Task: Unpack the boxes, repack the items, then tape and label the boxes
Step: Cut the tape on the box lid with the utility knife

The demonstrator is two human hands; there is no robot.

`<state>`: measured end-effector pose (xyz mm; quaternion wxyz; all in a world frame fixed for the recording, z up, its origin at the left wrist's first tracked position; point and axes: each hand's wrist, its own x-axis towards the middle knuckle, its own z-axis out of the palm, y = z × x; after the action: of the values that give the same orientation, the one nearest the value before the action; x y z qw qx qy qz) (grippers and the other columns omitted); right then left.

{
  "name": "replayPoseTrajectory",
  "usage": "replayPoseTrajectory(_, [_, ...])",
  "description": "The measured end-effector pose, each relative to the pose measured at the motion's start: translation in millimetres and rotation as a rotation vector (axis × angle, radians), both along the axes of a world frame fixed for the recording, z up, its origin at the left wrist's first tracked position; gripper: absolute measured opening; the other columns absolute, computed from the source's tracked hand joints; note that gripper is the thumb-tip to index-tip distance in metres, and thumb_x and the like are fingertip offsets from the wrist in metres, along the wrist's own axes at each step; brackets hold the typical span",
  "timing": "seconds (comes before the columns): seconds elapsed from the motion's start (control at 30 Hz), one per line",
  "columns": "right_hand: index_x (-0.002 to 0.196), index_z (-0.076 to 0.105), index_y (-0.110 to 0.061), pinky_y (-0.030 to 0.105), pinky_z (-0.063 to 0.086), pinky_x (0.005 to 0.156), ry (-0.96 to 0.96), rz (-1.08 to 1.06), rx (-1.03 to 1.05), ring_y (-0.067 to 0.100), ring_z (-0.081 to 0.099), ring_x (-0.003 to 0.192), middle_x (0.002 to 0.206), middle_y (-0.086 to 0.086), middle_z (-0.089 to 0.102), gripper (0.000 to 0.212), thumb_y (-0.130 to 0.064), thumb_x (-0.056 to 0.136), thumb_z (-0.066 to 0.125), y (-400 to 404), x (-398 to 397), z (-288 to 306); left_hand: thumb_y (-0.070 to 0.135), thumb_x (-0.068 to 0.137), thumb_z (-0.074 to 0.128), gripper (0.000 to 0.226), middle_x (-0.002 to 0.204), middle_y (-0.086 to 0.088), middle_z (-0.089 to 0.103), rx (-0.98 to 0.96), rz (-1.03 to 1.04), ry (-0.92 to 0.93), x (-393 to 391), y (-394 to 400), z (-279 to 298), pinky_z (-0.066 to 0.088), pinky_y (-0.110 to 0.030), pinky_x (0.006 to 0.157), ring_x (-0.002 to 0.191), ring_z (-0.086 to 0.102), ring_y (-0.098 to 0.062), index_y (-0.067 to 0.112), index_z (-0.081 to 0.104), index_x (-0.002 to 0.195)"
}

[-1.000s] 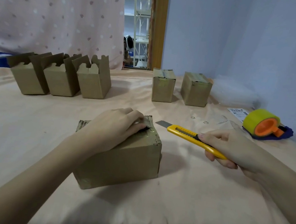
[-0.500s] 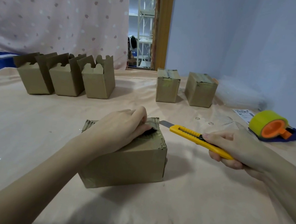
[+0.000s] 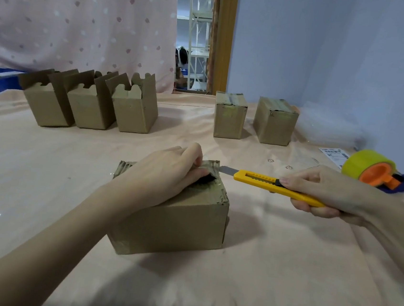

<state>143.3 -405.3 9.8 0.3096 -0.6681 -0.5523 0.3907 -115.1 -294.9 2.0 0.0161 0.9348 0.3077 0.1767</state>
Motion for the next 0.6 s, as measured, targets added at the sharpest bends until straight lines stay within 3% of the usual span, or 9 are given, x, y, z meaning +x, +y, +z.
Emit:
replayPoseTrajectory(0.1, [0.062, 0.066, -0.008, 0.015, 0.014, 0.033, -0.001, 0.018, 0.052, 0.008, 0.023, 0.028, 0.055, 0.007, 0.051, 0.039, -0.035, 0.087, 0.054, 2.1, -2.5, -1.8, 0.043, 0.098, 0.038, 0.026, 0.103, -0.002, 0.060, -0.012, -0.006, 0.003, -0.6, 2.3, 1.3, 0.039, -0.033, 0.077, 0.092, 0.051, -0.019, 0.018, 0.042, 0.104])
replayPoseTrajectory(0.23, [0.091, 0.061, 0.011, 0.013, 0.016, 0.031, 0.016, 0.030, -0.006, 0.008, 0.022, 0.029, 0.053, 0.006, 0.049, 0.041, -0.028, 0.095, 0.050, 0.2, 5.8, -2.3, 0.045, 0.097, 0.037, 0.026, 0.104, 0.000, 0.059, -0.032, -0.017, 0.010, -0.9, 0.4, 0.9, 0.040, -0.034, 0.079, 0.093, 0.051, -0.017, 0.019, 0.041, 0.104])
replayPoseTrajectory(0.33, [0.089, 0.063, 0.007, 0.013, 0.016, 0.031, 0.018, 0.058, -0.036, 0.007, 0.022, 0.027, 0.054, 0.007, 0.049, 0.040, -0.030, 0.094, 0.049, 0.2, 10.9, 0.2, 0.044, 0.097, 0.037, 0.025, 0.105, 0.000, 0.059, -0.022, -0.017, 0.023, 1.1, 0.2, 0.9, 0.040, -0.034, 0.079, 0.094, 0.051, -0.018, 0.019, 0.040, 0.103])
replayPoseTrajectory(0.43, [0.073, 0.060, -0.005, 0.014, 0.018, 0.031, 0.018, 0.043, -0.015, 0.007, 0.026, 0.028, 0.055, 0.007, 0.051, 0.034, -0.030, 0.093, 0.051, 9.6, 15.7, -6.5, 0.042, 0.097, 0.039, 0.026, 0.104, 0.000, 0.060, -0.027, -0.039, 0.000, -1.3, 1.5, 1.0, 0.039, -0.033, 0.078, 0.092, 0.050, -0.016, 0.017, 0.043, 0.105])
replayPoseTrajectory(0.53, [0.084, 0.064, -0.021, 0.016, 0.035, 0.035, -0.097, -0.001, -0.001, 0.005, 0.044, 0.036, 0.065, 0.004, 0.054, 0.014, -0.026, 0.095, 0.057, 22.1, 31.9, -21.5, 0.043, 0.097, 0.039, 0.025, 0.103, 0.001, 0.059, -0.053, -0.043, -0.008, -3.9, 0.3, 1.0, 0.040, -0.033, 0.079, 0.091, 0.050, -0.015, 0.019, 0.042, 0.103])
replayPoseTrajectory(0.6, [0.089, 0.065, -0.031, 0.017, 0.037, 0.037, -0.133, 0.011, -0.015, 0.003, 0.047, 0.038, 0.068, 0.002, 0.054, 0.011, -0.021, 0.093, 0.062, 24.4, 46.4, -25.6, 0.046, 0.096, 0.037, 0.026, 0.104, 0.001, 0.058, -0.050, -0.032, 0.023, -1.5, -1.0, 1.3, 0.041, -0.034, 0.079, 0.092, 0.050, -0.016, 0.021, 0.041, 0.103])
